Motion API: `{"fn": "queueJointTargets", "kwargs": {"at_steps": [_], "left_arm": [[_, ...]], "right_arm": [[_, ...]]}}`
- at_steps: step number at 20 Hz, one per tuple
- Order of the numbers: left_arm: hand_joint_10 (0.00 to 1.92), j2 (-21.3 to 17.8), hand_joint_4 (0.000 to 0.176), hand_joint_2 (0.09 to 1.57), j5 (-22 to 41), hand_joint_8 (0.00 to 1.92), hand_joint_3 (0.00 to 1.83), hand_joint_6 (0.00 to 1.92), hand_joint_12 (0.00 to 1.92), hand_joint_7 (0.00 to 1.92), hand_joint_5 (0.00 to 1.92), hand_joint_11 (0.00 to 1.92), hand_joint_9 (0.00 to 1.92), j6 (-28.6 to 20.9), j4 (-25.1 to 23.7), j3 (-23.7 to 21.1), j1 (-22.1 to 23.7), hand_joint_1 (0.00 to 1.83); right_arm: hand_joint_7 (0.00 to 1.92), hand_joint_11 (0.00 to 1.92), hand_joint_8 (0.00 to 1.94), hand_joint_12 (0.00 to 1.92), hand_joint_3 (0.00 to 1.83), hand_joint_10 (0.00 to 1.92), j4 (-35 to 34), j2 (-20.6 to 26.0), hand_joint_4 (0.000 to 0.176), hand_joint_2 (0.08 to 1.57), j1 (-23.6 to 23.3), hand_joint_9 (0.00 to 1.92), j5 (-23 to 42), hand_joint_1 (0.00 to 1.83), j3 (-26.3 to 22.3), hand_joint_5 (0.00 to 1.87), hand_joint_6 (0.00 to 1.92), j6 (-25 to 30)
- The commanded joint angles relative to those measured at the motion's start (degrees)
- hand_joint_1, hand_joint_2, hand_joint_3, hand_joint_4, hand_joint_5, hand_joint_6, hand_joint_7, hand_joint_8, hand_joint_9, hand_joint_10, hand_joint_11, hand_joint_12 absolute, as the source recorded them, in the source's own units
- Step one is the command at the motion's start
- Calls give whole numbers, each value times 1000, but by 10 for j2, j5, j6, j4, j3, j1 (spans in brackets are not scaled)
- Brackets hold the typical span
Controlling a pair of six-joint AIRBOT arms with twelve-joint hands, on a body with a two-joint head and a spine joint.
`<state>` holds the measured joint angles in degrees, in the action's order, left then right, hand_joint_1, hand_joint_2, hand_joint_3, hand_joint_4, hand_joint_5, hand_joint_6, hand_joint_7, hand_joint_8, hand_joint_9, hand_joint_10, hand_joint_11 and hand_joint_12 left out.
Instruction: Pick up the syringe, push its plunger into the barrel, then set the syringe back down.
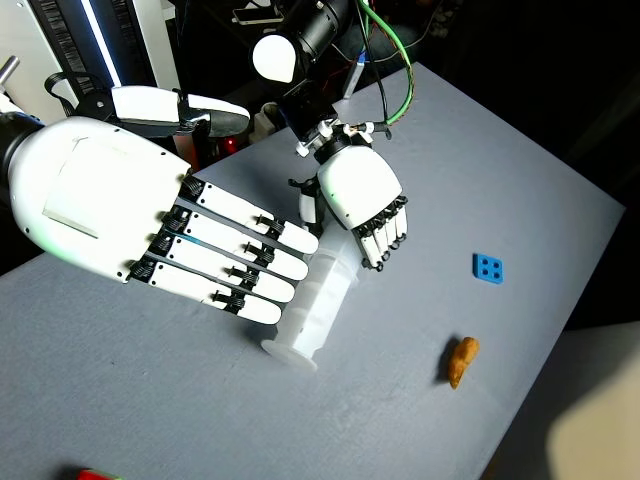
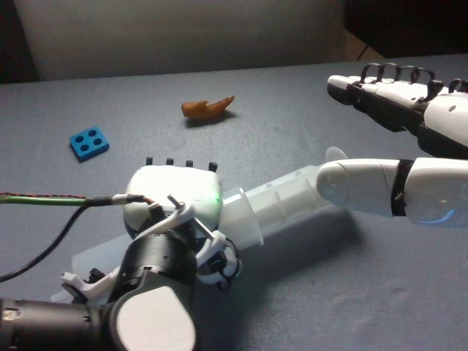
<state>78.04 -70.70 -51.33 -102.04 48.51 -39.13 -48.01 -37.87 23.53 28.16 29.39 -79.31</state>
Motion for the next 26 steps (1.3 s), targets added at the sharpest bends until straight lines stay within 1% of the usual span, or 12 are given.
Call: {"fn": "queueJointTargets", "kwargs": {"at_steps": [1, 3, 4, 7, 11, 13, 15, 17, 20, 22, 23, 26], "left_arm": [[1302, -3, 0, 1126, 6, 1140, 1, 858, 1340, 913, 933, 837, 922, -11, -48, -1, -2, 1378], [1269, -20, 0, 1111, 45, 1113, 0, 769, 1290, 930, 1004, 867, 931, -36, -92, -3, -4, 1382], [1251, -30, 0, 1109, 72, 1107, 1, 803, 1266, 924, 996, 914, 943, -43, -117, -6, -5, 1382], [1337, -66, 0, 1133, 133, 1167, 1, 879, 1360, 872, 966, 810, 881, -79, -192, -16, -10, 1373], [1362, -106, 0, 1146, 170, 1185, 1, 955, 1388, 852, 916, 839, 873, -120, -258, -29, -13, 1370], [1366, -119, 0, 1145, 193, 1185, 0, 928, 1377, 855, 929, 838, 870, -120, -276, -28, -8, 1370], [1323, -134, 0, 1137, 237, 1160, 0, 929, 1342, 871, 949, 854, 881, -120, -304, -21, 1, 1372], [1301, -141, 0, 1132, 261, 1148, 0, 933, 1290, 874, 949, 894, 898, -120, -311, -12, 8, 1373], [1343, -155, 0, 1140, 289, 1165, 0, 938, 1407, 861, 938, 850, 880, -120, -317, -1, 23, 1371], [1347, -168, 0, 1147, 296, 1204, 0, 954, 1351, 827, 931, 880, 879, -120, -317, 4, 30, 1368], [1289, -174, 0, 1137, 301, 1173, 0, 942, 1275, 844, 943, 929, 917, -120, -317, 8, 32, 1372], [1209, -185, 0, 1113, 318, 1075, 0, 926, 1164, 916, 950, 976, 967, -120, -317, 19, 36, 1380]], "right_arm": [[0, 0, 0, 0, 0, 0, 19, 5, 0, 988, -3, 0, 53, 0, -2, 0, 0, 7], [0, 0, 0, 0, 0, 0, 19, 5, 0, 984, -1, 0, 55, 1, -2, 0, 0, 11], [0, 2, 0, 1, 0, 0, 19, 5, 0, 985, 0, 0, 58, 1, -2, 0, 0, 15], [0, 0, 0, 0, 0, 0, 19, 4, 0, 988, 4, 0, 68, 0, -2, 0, 0, 25], [2, 0, 1, 0, 0, 0, 19, 4, 0, 988, 13, 0, 89, 14, -3, 0, 0, 49], [0, 0, 0, 0, 0, 0, 19, 3, 0, 987, 19, 0, 117, 3, -9, 0, 0, 81], [0, 0, 0, 0, 1, 0, 19, -1, 0, 989, 34, 0, 198, 0, -26, 0, 0, 130], [0, 0, 0, 0, 0, 0, 19, -7, 0, 984, 48, 0, 270, 0, -42, 0, 0, 172], [0, 0, 0, 0, 0, 0, -31, -30, 0, 988, 60, 0, 349, 0, -55, 0, 0, 191], [0, 0, 0, 0, 0, 0, -98, -45, 0, 981, 66, 0, 376, 0, -57, 0, 0, 186], [0, 0, 0, 0, 0, 0, -132, -54, 0, 981, 67, 0, 392, 0, -57, 0, 0, 186], [0, 0, 0, 0, 0, 0, -180, -78, 0, 986, 73, 0, 433, 0, -56, 0, 0, 221]]}}
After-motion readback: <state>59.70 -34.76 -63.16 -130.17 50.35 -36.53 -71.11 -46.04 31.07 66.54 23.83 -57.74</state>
